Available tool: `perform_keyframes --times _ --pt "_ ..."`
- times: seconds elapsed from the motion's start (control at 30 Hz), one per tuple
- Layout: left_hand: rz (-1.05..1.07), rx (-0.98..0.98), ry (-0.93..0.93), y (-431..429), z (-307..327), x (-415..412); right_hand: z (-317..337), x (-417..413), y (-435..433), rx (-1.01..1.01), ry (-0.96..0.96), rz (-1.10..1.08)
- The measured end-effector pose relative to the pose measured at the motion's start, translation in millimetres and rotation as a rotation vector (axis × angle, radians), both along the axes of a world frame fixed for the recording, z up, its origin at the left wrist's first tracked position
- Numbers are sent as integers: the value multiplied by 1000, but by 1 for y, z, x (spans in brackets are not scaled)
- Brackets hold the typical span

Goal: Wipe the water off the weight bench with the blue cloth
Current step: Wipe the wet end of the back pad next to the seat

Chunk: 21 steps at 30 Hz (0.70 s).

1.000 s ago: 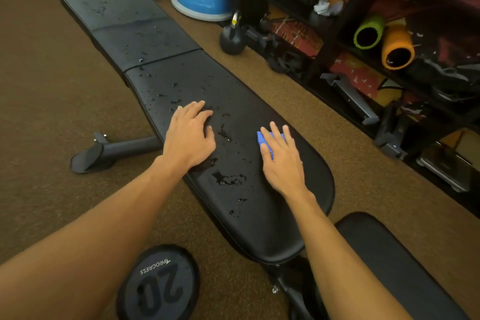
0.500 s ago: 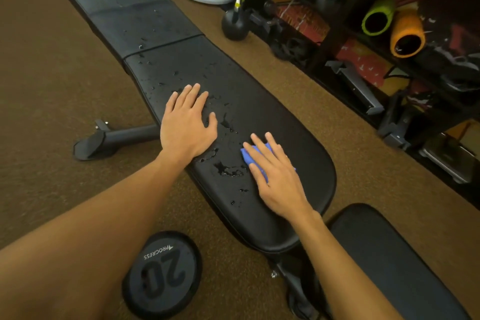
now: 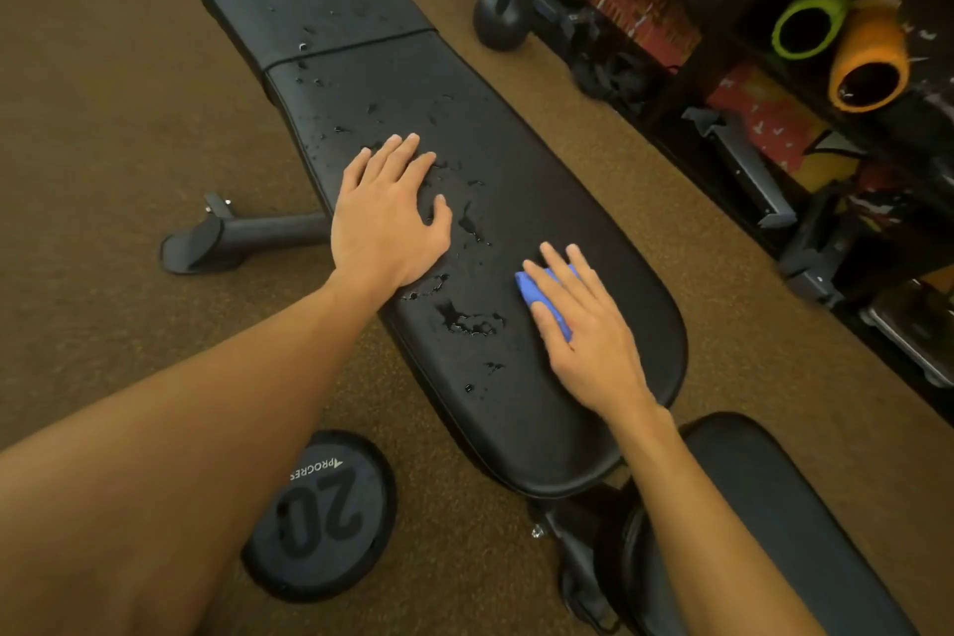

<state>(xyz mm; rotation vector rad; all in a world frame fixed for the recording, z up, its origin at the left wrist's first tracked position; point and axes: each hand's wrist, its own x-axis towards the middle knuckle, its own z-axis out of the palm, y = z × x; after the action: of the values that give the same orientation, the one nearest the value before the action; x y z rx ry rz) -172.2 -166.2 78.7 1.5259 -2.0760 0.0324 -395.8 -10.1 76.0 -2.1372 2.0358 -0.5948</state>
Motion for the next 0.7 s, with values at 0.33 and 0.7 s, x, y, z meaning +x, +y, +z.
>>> perform_keyframes --times 0.33,0.7 --pt "-3 -17 3 -3 -2 1 3 22 -26 12 34 160" --pt "1 -5 9 -5 -3 2 5 40 -48 22 41 107"
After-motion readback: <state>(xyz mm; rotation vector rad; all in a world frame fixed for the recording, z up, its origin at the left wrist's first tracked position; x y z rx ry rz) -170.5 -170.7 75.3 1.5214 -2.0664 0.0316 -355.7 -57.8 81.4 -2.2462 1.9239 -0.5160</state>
